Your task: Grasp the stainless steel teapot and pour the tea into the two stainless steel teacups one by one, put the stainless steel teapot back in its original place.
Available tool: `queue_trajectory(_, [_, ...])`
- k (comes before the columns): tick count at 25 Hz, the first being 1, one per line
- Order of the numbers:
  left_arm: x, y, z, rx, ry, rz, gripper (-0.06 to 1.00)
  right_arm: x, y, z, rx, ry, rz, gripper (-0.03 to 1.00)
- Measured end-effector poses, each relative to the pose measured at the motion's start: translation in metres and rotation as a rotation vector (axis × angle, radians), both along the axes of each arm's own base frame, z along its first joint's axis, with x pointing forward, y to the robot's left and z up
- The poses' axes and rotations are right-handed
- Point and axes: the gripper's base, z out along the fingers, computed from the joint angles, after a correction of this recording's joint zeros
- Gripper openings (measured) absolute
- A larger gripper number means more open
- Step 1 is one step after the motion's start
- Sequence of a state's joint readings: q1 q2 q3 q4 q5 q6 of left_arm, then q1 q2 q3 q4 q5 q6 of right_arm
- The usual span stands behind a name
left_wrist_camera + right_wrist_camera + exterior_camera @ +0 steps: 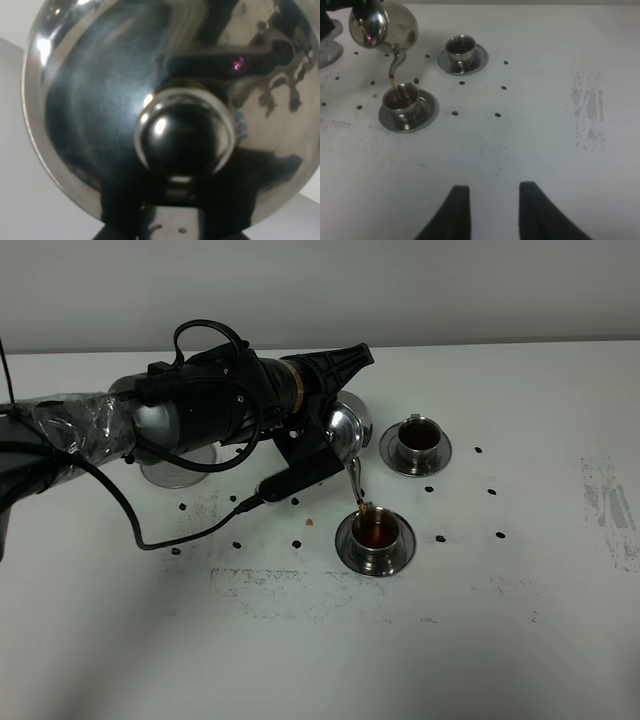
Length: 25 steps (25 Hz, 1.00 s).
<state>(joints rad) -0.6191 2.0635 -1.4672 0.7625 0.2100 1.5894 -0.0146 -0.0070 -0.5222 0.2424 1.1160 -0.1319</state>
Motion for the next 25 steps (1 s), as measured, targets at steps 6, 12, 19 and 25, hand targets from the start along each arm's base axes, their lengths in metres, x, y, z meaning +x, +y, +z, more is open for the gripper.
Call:
queue_trajectory(6, [0.0000, -0.0004, 0.0002, -0.003, -0.002, -0.003, 0.18, 0.0000, 0.0000, 0.0000, 0.000, 0.000, 0.000, 0.23])
queue_trajectory(12, [0.0001, -0.0006, 0.0004, -0.003, -0.005, -0.006, 0.18, 0.0000, 0.0000, 0.0000, 0.000, 0.000, 0.000, 0.23])
queue_trajectory(19, [0.0005, -0.0011, 0.0010, 0.002, -0.015, -0.019, 0.18, 0.0000, 0.0000, 0.0000, 0.000, 0.000, 0.000, 0.23])
queue_trajectory(25, [0.0000, -0.0018, 0.0010, 0.002, -0.015, -0.021, 0.18, 0.0000, 0.0000, 0.0000, 0.000, 0.000, 0.000, 0.23])
